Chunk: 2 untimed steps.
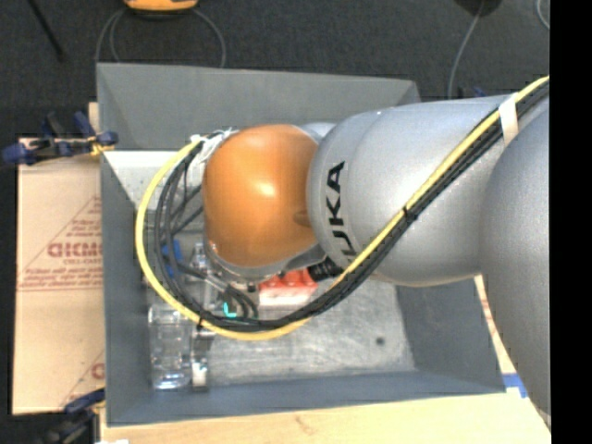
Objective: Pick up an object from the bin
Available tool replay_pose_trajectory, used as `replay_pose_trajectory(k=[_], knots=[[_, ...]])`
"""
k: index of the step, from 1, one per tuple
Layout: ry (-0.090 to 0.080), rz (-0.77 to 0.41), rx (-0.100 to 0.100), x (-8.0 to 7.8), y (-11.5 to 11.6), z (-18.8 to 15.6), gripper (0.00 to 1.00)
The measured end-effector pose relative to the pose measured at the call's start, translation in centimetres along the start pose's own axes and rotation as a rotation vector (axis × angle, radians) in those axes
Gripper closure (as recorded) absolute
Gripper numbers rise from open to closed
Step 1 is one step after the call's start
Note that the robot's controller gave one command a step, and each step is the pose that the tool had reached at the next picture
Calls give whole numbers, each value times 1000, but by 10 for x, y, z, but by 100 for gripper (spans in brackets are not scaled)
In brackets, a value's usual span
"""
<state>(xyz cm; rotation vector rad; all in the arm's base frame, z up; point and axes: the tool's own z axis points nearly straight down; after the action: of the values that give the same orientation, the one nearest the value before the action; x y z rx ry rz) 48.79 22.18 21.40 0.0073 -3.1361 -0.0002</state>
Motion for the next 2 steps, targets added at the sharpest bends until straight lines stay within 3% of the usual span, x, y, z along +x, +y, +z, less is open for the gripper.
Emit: replay_pose_trajectory(k=[1, 2], knots=[[0, -92, 4, -8, -51, 131, 0], [-18, -66, 1, -41, -107, 9, 0]])
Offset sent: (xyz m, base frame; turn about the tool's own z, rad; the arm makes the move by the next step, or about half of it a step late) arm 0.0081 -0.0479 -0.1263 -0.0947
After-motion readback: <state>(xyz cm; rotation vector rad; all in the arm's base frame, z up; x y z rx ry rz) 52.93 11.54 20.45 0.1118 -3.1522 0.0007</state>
